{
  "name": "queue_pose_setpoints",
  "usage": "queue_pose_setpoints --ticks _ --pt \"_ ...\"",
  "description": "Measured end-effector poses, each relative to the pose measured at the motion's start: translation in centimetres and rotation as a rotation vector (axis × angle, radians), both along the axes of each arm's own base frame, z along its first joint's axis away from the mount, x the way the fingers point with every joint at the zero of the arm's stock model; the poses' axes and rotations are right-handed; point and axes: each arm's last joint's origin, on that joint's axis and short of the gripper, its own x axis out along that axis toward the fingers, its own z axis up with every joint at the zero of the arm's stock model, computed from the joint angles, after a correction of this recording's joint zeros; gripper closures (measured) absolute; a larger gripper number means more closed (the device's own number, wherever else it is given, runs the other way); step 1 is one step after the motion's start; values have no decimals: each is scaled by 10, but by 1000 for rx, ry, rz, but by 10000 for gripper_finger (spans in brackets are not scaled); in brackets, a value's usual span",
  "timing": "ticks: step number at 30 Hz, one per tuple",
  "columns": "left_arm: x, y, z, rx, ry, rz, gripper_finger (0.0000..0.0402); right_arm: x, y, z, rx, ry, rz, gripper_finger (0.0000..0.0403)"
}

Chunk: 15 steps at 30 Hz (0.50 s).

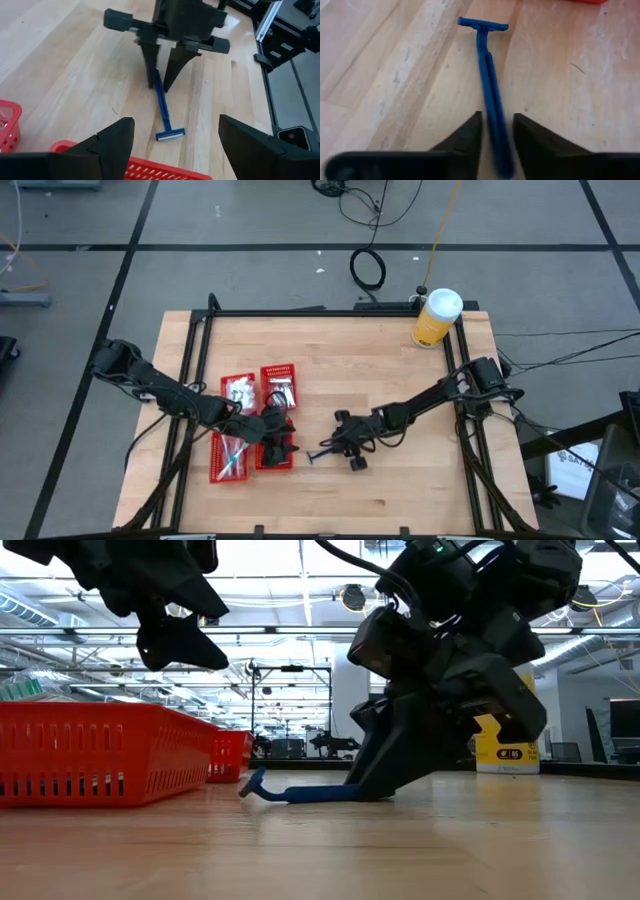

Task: Pick & Place Travel size toiletries
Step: Put the blue razor into the bottom right red basket

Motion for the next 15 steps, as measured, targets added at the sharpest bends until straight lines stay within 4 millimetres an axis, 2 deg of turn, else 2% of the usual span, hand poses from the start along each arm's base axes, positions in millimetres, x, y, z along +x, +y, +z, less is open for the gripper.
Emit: queue_pose_setpoints --ticks 4,5,11,15 --pt "0 0 0 3 4 -1 118 -3 0 -2 -6 33 4 373" --pt "0 0 0 6 4 -3 117 -3 0 -3 -9 39 7 382" --pt "0 0 0 17 2 -2 119 -2 3 -1 -8 9 13 382" --pt "0 0 0 20 1 -3 124 -2 6 22 -45 -103 5 382"
